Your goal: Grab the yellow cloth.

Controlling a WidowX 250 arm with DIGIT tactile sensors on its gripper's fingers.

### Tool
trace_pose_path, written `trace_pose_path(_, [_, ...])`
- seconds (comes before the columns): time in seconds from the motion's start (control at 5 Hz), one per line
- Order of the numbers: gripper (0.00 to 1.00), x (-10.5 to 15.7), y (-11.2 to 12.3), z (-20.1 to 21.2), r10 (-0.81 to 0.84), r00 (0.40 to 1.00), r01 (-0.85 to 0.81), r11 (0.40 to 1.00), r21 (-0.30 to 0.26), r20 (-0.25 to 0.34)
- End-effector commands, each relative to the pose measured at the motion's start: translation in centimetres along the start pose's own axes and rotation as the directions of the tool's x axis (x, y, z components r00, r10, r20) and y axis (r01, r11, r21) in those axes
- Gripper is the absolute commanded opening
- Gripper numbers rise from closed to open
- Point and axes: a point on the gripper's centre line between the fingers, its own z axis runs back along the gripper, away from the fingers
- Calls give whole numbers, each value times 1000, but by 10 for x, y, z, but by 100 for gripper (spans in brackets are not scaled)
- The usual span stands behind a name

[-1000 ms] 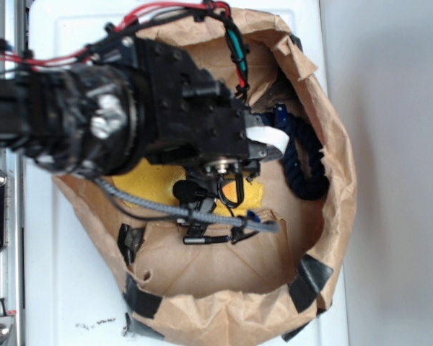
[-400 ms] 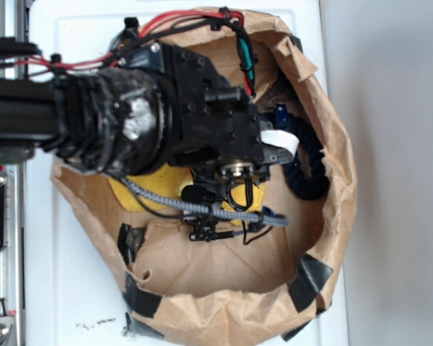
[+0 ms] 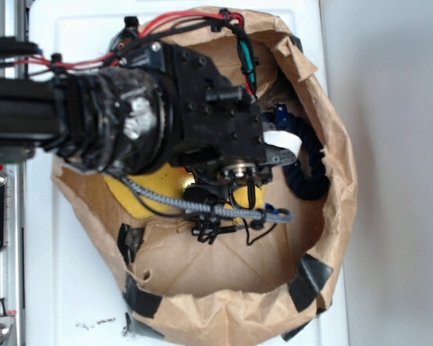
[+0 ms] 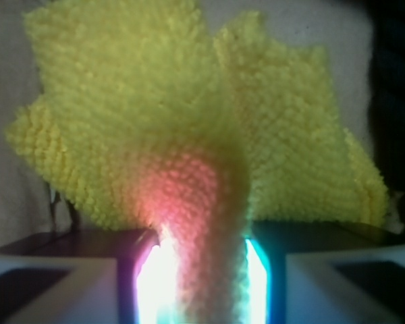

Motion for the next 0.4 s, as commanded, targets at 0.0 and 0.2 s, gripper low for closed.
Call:
trace_pose_path(0.0, [0, 2, 10, 16, 8, 998, -9, 1000, 18, 62])
trace_pose_path(0.2, [0, -10, 6, 39, 14, 996, -15, 1000, 17, 93])
